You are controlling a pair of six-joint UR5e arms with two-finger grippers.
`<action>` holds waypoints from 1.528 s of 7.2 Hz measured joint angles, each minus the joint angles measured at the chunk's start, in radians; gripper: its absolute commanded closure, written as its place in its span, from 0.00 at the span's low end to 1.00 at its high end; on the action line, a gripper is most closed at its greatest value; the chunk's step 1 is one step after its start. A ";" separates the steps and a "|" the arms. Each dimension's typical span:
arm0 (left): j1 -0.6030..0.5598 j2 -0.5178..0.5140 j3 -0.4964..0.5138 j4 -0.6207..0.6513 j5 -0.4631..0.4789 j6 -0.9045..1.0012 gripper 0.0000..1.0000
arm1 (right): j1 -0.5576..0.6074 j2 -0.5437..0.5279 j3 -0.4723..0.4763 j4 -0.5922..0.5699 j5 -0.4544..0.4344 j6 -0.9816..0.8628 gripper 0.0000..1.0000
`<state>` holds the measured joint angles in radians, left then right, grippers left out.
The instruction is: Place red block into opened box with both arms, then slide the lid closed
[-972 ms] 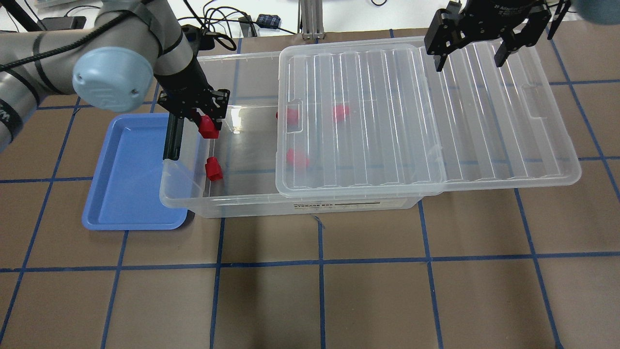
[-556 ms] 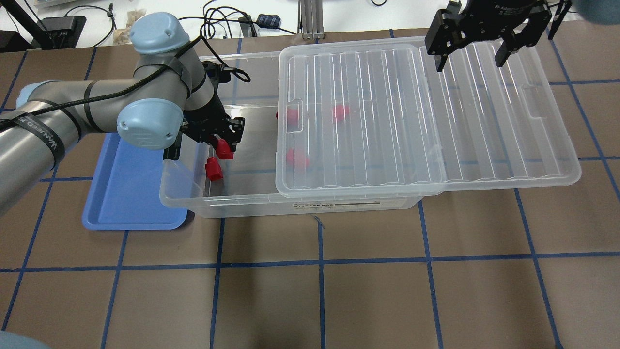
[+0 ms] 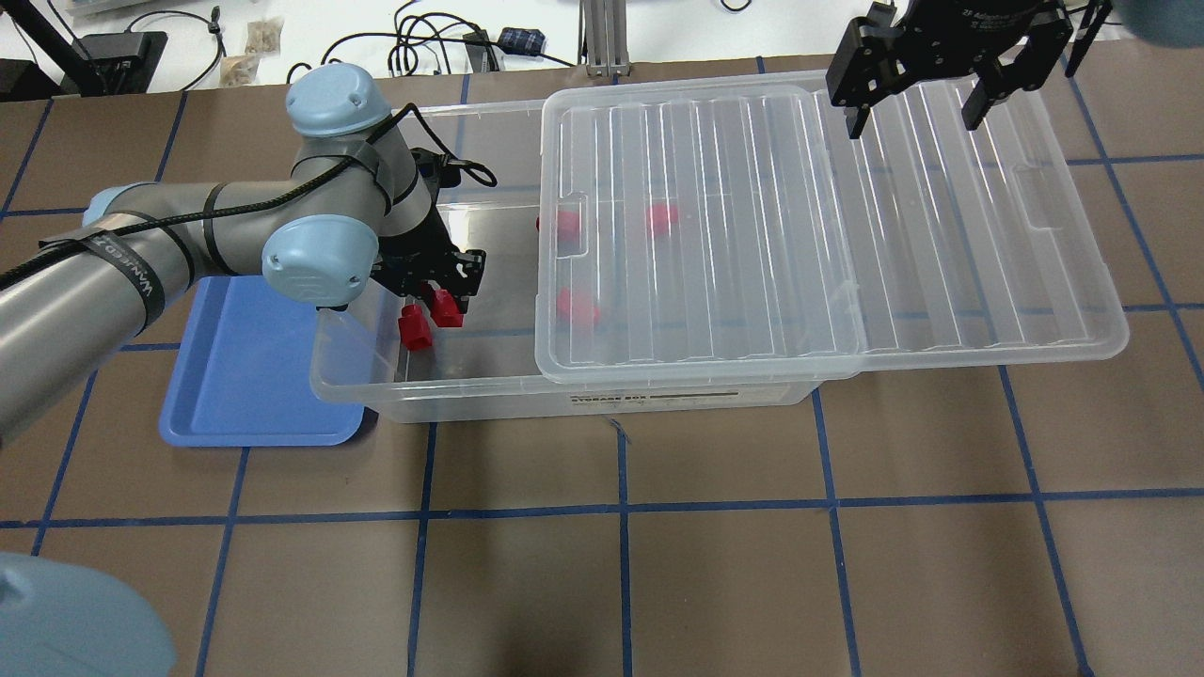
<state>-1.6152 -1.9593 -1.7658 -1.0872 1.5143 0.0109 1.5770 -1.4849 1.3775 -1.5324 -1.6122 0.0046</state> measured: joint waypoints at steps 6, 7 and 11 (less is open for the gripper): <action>0.001 -0.024 -0.037 0.005 -0.025 0.003 0.67 | 0.000 0.000 0.000 0.000 0.001 0.000 0.00; 0.001 -0.027 -0.037 0.005 -0.024 0.004 0.43 | 0.000 0.000 0.000 0.000 0.001 0.000 0.00; 0.005 -0.029 -0.027 0.005 -0.022 0.002 0.00 | 0.000 0.000 0.000 0.000 0.002 0.000 0.00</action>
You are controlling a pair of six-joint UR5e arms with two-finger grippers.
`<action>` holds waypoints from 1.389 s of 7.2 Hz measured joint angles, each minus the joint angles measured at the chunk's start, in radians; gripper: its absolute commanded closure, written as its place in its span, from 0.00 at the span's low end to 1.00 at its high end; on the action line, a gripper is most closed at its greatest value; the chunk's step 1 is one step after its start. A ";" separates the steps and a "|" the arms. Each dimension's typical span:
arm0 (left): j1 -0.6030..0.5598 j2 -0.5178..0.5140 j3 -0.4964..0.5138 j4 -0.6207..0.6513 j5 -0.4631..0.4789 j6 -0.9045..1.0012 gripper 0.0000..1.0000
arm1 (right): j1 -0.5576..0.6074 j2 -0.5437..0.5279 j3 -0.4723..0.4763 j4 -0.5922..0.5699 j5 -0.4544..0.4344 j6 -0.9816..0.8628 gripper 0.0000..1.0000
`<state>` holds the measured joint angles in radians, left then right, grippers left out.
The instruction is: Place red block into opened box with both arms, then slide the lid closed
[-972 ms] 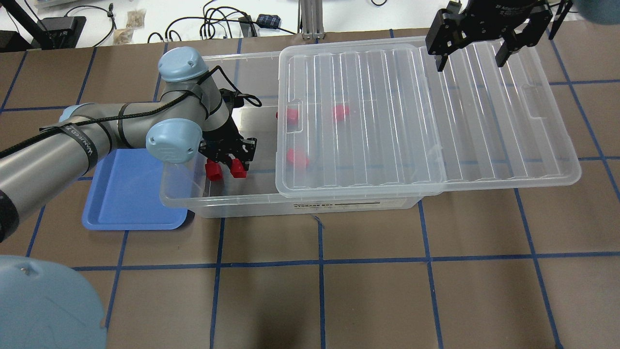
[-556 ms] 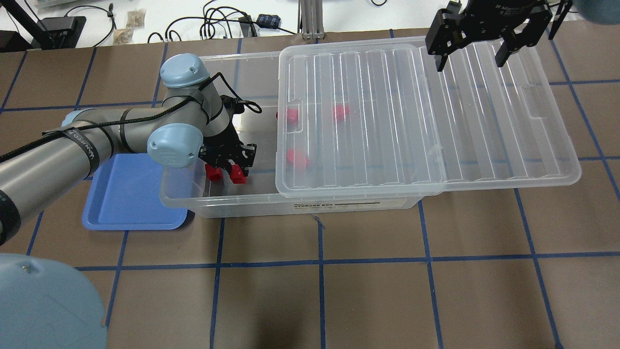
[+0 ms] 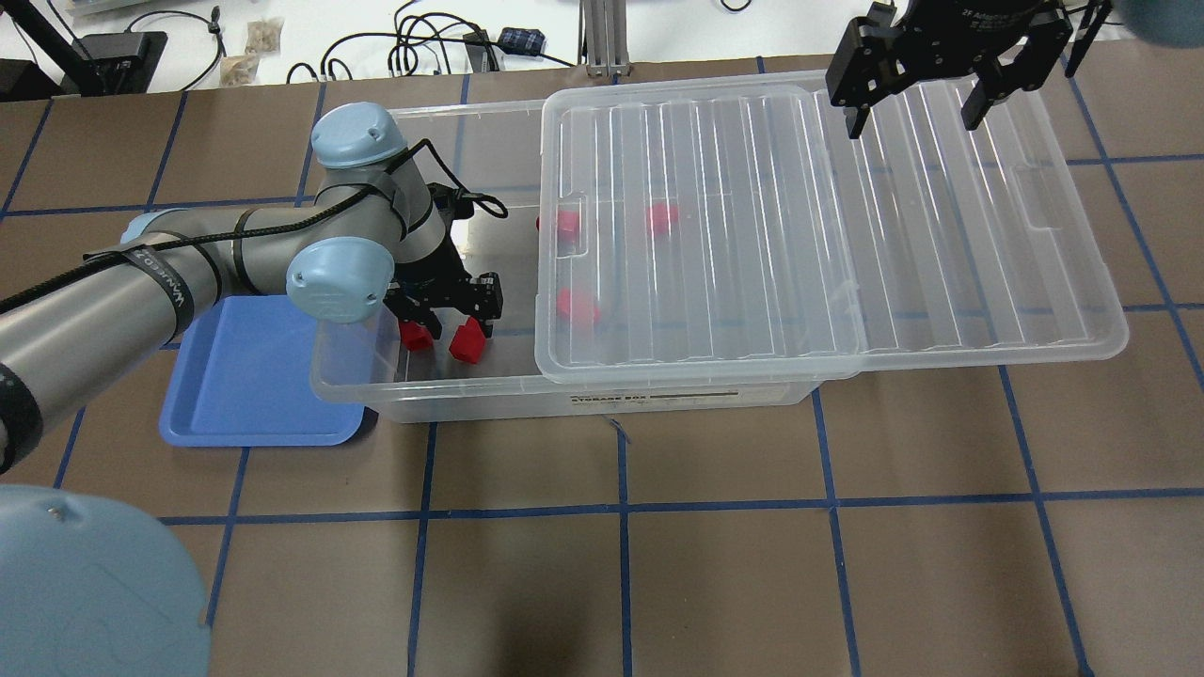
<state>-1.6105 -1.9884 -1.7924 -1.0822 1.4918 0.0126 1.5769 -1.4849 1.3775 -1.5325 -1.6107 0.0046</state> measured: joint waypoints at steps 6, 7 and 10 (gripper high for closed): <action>0.022 0.092 0.329 -0.396 0.044 0.015 0.00 | -0.001 0.003 0.001 0.000 0.002 0.000 0.00; 0.024 0.119 0.367 -0.454 0.087 0.021 0.00 | -0.002 0.005 0.002 -0.001 0.002 -0.001 0.00; 0.034 0.226 0.369 -0.551 0.128 0.041 0.00 | -0.087 0.010 0.002 -0.010 0.003 -0.077 0.00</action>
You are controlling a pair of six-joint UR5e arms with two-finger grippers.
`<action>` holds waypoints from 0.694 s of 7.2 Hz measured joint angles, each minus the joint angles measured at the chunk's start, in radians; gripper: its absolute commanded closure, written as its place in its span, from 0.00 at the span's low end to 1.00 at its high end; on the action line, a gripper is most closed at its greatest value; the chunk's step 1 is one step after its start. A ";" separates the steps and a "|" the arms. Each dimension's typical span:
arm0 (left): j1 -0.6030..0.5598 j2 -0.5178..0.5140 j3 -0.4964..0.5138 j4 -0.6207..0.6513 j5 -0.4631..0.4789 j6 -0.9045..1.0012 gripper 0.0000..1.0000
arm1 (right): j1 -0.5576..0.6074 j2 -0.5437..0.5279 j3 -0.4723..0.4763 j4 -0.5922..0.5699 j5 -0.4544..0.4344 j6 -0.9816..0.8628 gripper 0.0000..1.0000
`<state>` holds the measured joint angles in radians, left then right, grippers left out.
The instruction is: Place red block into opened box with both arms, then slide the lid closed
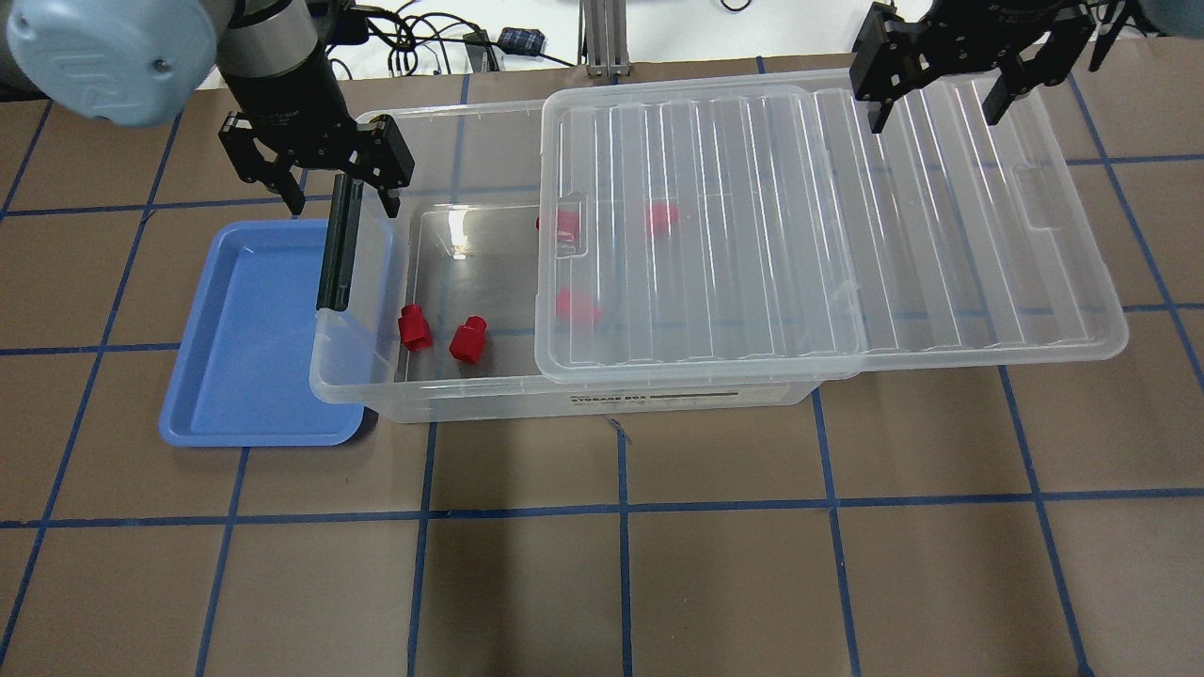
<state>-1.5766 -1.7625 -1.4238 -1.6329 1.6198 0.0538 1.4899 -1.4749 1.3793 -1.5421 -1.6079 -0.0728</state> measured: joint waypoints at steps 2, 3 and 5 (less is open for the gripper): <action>0.033 0.045 -0.030 -0.010 -0.001 0.022 0.00 | -0.168 0.034 0.007 -0.004 0.000 -0.176 0.00; 0.041 0.066 -0.048 -0.012 -0.008 0.026 0.00 | -0.245 0.065 0.015 -0.018 -0.003 -0.261 0.00; 0.048 0.107 -0.107 -0.004 -0.027 0.035 0.00 | -0.377 0.145 0.031 -0.089 -0.020 -0.399 0.00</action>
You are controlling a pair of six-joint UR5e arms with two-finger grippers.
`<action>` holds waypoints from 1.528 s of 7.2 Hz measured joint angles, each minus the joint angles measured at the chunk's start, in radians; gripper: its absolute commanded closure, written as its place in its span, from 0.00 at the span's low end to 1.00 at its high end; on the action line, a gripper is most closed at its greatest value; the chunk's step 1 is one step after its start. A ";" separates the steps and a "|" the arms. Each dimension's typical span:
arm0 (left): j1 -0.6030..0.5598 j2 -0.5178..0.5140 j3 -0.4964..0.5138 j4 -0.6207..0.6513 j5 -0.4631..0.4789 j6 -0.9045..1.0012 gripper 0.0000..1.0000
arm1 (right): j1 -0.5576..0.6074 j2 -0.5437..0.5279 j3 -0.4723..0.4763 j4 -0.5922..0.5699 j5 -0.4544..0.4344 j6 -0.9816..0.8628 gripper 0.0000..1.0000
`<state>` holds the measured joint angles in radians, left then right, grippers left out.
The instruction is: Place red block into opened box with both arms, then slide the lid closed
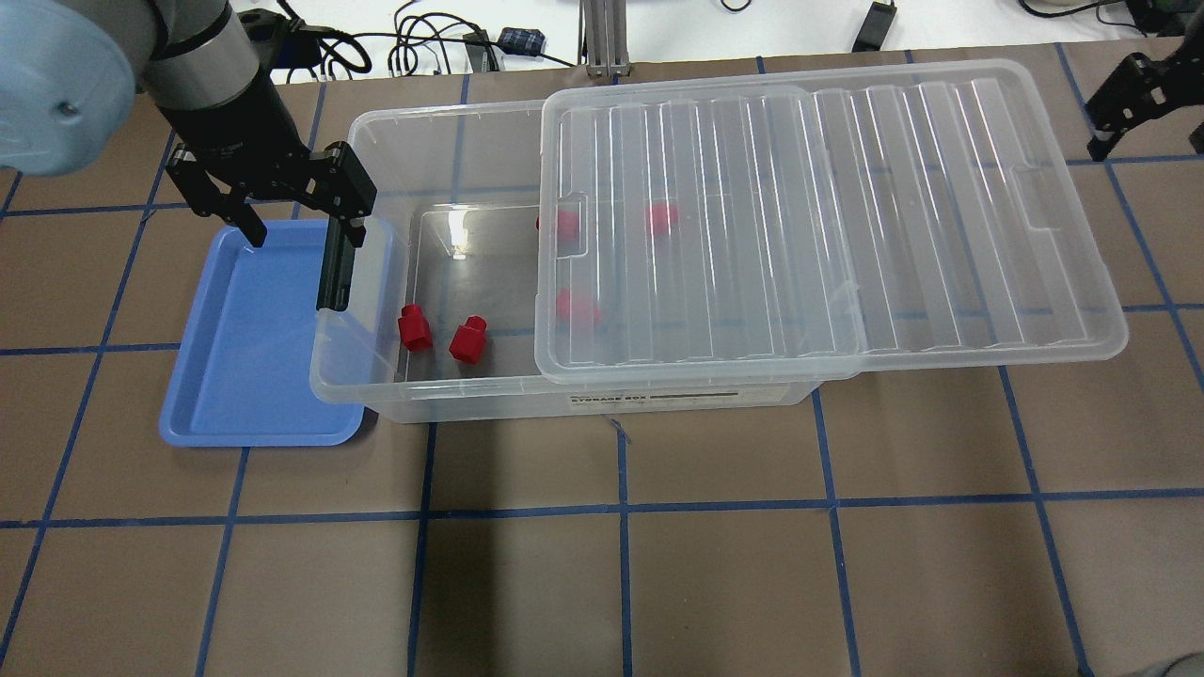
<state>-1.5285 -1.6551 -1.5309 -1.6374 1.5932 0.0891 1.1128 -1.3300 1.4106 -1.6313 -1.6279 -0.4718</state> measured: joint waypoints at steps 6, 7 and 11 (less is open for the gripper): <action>0.005 0.031 -0.038 0.011 0.005 0.006 0.00 | -0.050 0.139 0.032 -0.126 0.005 -0.100 0.00; 0.005 0.034 -0.039 0.010 0.006 0.006 0.00 | -0.026 0.140 0.033 -0.126 0.006 -0.092 0.00; 0.005 0.036 -0.041 0.009 0.007 0.006 0.00 | 0.067 0.138 0.035 -0.125 0.042 -0.053 0.00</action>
<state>-1.5232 -1.6187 -1.5721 -1.6289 1.6006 0.0951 1.1800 -1.1924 1.4459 -1.7566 -1.5856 -0.5244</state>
